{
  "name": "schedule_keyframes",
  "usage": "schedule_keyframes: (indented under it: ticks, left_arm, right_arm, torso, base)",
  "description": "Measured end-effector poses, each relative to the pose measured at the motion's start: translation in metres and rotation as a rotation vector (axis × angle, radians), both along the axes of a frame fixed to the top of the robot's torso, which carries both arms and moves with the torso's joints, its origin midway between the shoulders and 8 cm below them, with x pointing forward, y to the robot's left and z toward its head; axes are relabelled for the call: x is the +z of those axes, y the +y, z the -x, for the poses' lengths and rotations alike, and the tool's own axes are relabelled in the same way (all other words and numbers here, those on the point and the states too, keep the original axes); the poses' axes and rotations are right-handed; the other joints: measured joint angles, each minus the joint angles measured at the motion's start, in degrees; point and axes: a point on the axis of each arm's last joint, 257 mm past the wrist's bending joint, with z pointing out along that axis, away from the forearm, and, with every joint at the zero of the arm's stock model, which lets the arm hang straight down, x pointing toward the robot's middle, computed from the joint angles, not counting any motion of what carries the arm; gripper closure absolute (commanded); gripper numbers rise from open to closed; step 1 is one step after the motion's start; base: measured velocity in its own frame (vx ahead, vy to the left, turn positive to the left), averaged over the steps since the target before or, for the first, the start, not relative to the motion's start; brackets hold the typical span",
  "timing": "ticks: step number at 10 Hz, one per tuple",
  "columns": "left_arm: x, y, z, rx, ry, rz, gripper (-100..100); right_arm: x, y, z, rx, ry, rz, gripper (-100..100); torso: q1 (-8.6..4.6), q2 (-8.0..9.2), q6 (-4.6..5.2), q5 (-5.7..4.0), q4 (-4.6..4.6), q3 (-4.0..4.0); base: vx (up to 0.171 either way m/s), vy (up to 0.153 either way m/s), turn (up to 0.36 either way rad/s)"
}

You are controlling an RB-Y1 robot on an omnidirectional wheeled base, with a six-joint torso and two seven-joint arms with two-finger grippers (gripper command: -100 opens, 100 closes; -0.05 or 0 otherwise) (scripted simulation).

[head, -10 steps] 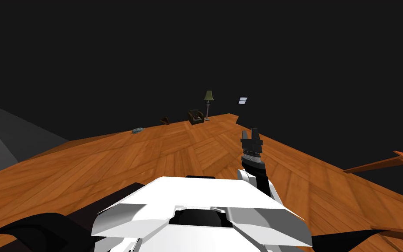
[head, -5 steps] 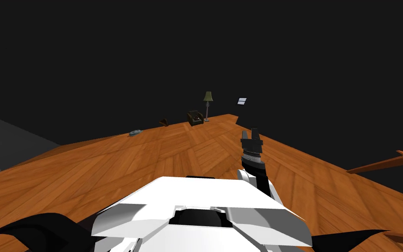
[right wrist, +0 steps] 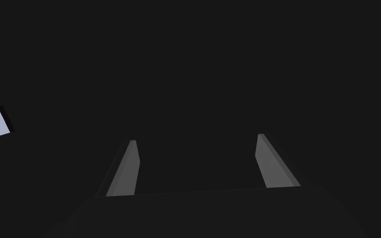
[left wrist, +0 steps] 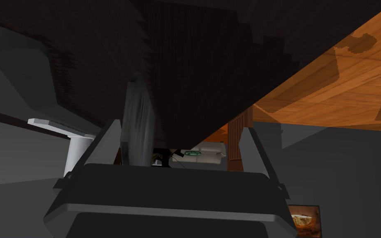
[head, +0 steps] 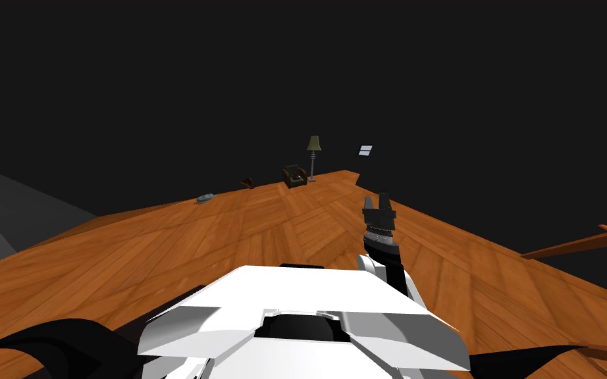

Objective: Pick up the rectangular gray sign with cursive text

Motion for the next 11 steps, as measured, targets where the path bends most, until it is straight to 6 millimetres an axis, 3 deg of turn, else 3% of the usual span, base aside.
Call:
schedule_keyframes:
  ticks: [1,2,6,7,8,11]
  left_arm:
    - [-0.006,0.002,-0.01,0.001,-0.008,-0.002,-100]
    - [-0.007,0.003,-0.011,0.001,-0.007,-0.002,100]
    - [-0.006,0.004,-0.011,-0.002,-0.008,-0.003,100]
    - [-0.006,0.004,-0.012,-0.002,-0.008,-0.003,0]
    - [-0.006,0.004,-0.012,-0.002,-0.008,-0.003,100]
    - [0.008,-0.005,0.011,-0.001,0.012,0.004,100]
  right_arm:
    - [0.0,0.0,0.0,0.0,0.0,0.0,0]
    - [0.0,0.0,0.0,0.0,0.0,0.0,0]
    - [0.0,0.0,0.0,0.0,0.0,0.0,0]
    - [0.0,0.0,0.0,0.0,0.0,0.0,0]
    - [0.0,0.0,0.0,0.0,0.0,0.0,0]
    - [0.0,0.0,0.0,0.0,0.0,0.0,0]
  torso:
    - [0.04,0.09,-0.03,0.03,0.03,0.06]
    - [0.09,-0.09,-0.07,0.05,-0.01,-0.04]
    - [0.16,-0.26,-0.17,0.15,-0.04,-0.13]
    - [0.16,-0.27,-0.17,0.15,-0.04,-0.14]
    - [0.16,-0.28,-0.18,0.15,-0.04,-0.14]
    - [0.2,-0.83,-0.15,0.14,-0.18,-0.47]
  base:
    - [-0.058,-0.005,-0.004]
    - [-0.008,0.001,-0.021]
    - [-0.001,0.001,0.0]
    - [0.0,0.0,0.0]
    - [0.062,-0.01,0.004]
    - [0.114,0.013,-0.004]
